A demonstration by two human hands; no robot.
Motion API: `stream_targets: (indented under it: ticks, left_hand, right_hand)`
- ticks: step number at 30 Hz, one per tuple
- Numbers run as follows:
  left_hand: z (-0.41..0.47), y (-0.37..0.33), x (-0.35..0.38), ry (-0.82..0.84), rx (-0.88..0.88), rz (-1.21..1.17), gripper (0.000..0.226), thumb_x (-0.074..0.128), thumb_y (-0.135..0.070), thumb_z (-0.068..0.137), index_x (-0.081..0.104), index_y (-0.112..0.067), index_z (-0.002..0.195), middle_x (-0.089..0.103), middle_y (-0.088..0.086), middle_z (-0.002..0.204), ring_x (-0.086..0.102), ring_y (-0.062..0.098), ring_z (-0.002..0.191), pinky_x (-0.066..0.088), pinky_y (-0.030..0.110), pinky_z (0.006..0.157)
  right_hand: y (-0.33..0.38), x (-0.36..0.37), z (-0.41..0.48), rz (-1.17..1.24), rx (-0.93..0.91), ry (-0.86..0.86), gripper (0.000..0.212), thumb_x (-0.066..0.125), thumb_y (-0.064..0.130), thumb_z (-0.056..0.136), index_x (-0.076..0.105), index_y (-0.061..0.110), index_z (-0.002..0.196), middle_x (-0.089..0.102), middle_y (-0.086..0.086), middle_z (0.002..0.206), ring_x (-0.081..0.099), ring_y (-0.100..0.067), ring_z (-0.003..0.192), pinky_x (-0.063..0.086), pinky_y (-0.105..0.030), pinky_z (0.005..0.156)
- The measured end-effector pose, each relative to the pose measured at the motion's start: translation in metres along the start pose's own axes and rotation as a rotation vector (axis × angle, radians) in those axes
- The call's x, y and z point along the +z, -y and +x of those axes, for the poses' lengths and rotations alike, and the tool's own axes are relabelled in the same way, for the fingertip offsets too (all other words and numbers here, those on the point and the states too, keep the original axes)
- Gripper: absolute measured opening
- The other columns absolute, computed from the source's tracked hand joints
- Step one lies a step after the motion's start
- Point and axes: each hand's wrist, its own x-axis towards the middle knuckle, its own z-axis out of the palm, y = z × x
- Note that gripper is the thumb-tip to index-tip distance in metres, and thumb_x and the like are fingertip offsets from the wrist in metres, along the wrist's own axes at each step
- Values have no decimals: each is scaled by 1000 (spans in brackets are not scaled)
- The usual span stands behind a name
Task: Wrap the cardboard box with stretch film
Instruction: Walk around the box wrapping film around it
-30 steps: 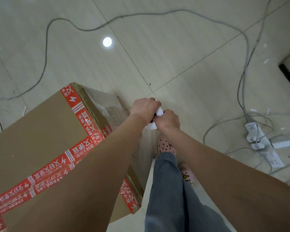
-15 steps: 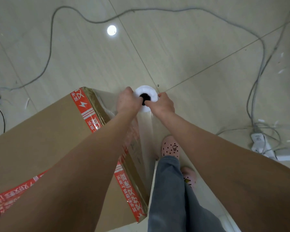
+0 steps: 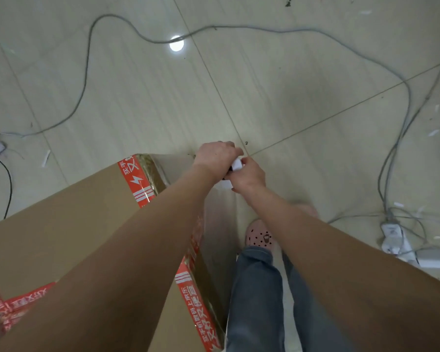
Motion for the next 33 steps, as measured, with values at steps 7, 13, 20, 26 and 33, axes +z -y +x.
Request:
stream_targets:
  ticks: [7, 13, 20, 26, 33]
  left_hand:
    - [10, 11, -9, 35, -44, 42, 23, 55, -17, 85, 61, -17, 107, 62, 2, 107, 62, 24, 97, 38, 29, 65]
    - [10, 38, -9, -63, -370, -250, 22, 53, -11, 81, 63, -11, 100, 64, 12, 102, 61, 32, 93, 40, 30, 65]
    - [8, 70, -11, -165, -754, -633, 13, 61, -19, 79, 64, -9, 88, 65, 15, 97, 62, 34, 93, 41, 29, 68]
    - [4, 91, -7, -161, -895, -717, 32, 64, -28, 81, 60, -8, 106, 63, 14, 109, 60, 32, 100, 44, 32, 73]
    - [3, 94, -15, -84, -612, -504, 49, 58, -16, 86, 44, -17, 133, 55, 7, 125, 56, 29, 110, 44, 36, 76]
  right_hand:
    - [16, -13, 5, -249, -111, -27, 27, 63, 27, 82, 60, 18, 107, 66, -4, 100, 59, -24, 86, 41, -28, 68]
    - [51, -13, 13, -403, -228, -55, 36, 66, 28, 81, 61, 20, 116, 66, -5, 113, 60, -26, 106, 41, -28, 78]
    - [76, 3, 23, -306, -216, 52, 55, 68, 42, 81, 49, 17, 127, 61, -3, 118, 58, -25, 108, 40, -27, 76]
    - [96, 29, 36, -274, -103, 108, 51, 60, 37, 88, 45, 10, 128, 59, -9, 122, 62, -29, 101, 44, -30, 71]
    - [106, 32, 37, -400, -104, 122, 39, 58, 29, 91, 50, 8, 121, 58, -9, 121, 61, -29, 104, 43, -31, 70]
